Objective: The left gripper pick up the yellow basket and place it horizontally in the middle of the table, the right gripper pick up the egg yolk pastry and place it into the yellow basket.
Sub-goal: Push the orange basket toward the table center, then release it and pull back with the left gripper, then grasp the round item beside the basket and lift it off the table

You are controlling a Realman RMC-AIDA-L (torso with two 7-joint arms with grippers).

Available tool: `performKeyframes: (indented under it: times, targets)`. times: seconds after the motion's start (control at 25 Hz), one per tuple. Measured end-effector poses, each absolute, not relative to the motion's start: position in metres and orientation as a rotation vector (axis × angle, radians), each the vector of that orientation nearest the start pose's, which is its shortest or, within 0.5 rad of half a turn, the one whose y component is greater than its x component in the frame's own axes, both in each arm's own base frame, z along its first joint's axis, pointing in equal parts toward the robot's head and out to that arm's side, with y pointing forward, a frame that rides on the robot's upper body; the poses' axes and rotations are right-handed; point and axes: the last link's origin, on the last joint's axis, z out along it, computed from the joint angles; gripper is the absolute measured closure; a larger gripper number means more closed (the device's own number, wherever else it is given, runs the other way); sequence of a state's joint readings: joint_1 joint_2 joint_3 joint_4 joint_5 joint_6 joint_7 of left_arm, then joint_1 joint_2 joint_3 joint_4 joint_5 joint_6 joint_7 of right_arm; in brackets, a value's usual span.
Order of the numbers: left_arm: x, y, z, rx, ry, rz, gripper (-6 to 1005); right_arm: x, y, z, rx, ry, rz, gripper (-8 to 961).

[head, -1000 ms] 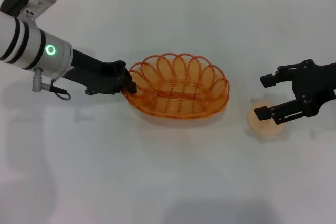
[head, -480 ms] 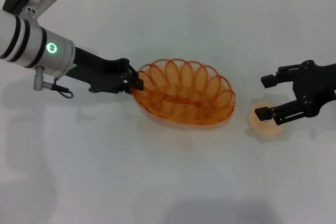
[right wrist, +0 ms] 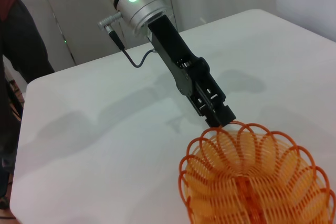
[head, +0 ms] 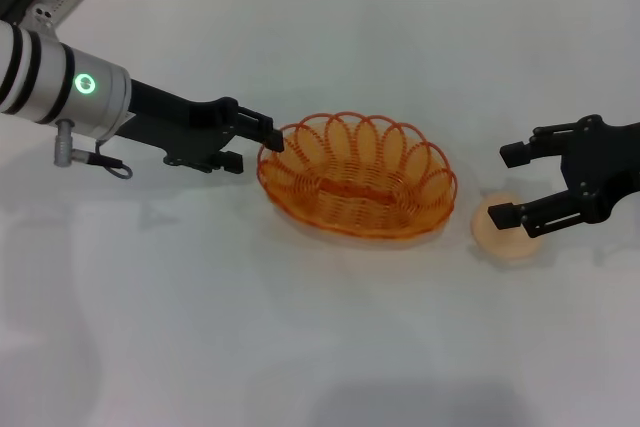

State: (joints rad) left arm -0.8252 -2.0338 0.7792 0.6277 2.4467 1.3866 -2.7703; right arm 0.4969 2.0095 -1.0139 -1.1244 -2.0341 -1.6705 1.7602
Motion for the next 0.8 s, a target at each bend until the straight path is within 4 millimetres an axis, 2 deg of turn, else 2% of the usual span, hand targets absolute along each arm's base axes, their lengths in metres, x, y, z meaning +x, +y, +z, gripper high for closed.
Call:
performKeyframes:
  times: [0.2, 0.44, 0.64, 0.8]
  targets:
    - [-0.231, 0.398, -0.001, -2.148, -2.032, -0.167, 437, 0.213, 0.337, 0.044, -2.940, 0.474, 0.286, 94]
    - [-0.228, 0.407, 0.022, -2.195, -1.899, -0.271, 202, 0.214, 0.338, 0.044, -2.932, 0.477, 0.287, 93]
    - [-0.222, 0.413, 0.030, -2.276, -1.738, -0.339, 106, 0.213, 0.339, 0.044, -2.923, 0.484, 0.288, 93]
    - [-0.217, 0.416, 0.031, -2.383, -1.567, -0.350, 106, 0.213, 0.340, 0.044, -2.914, 0.508, 0.290, 93]
